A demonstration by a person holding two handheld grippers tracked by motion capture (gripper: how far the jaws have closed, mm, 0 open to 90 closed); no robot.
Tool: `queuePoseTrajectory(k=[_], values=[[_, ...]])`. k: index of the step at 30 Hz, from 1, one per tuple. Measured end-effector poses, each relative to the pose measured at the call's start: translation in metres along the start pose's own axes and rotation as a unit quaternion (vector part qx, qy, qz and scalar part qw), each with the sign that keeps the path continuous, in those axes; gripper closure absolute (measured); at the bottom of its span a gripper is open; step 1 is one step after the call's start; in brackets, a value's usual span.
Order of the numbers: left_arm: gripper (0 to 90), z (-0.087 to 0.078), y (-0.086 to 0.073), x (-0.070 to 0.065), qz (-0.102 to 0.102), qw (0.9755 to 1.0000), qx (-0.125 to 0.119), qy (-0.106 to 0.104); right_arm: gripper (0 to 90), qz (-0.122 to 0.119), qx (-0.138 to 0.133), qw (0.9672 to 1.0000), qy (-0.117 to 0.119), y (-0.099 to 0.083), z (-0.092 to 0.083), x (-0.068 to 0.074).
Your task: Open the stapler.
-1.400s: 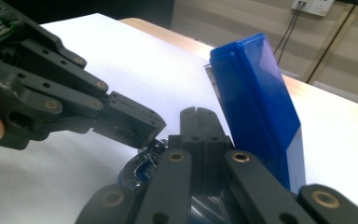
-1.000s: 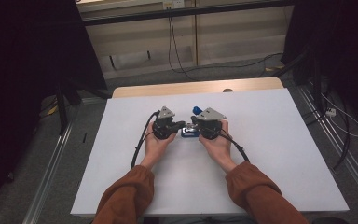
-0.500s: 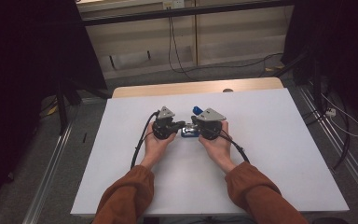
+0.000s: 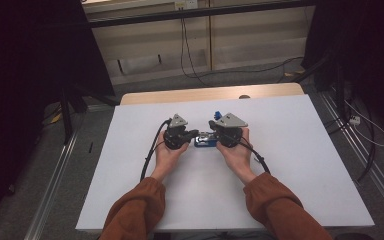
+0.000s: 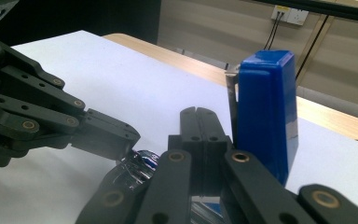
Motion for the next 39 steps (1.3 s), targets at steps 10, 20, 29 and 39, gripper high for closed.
queuePoseTrajectory(k=[10,20,29,39], values=[[90.0,0.0,0.0,0.0,0.002,1.0,-0.001,0.001,90.0,0.008,0.0,1.0,-0.003,0.001,-0.005,-0.006],[90.0,0.0,-0.001,0.0,0.0,1.0,-0.001,0.003,90.0,0.014,-0.005,0.9999,0.0,0.002,-0.008,-0.008],[90.0,0.0,0.0,0.0,0.004,1.0,0.0,0.004,90.0,0.018,-0.007,0.9998,0.0,0.003,-0.01,-0.01],[90.0,0.0,0.0,0.0,0.009,0.9999,0.0,0.005,90.0,0.022,-0.011,0.9997,-0.003,0.003,-0.015,-0.015]])
Point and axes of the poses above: each handheld gripper's, and its own axes: z roughly forward along the jaws, y roughly out of its top, x roughly to its left, the point moved 7 cm from there along z, roughly forward along the jaws, and after that the axes turned 12 degrees about z, right-handed, at the moved point
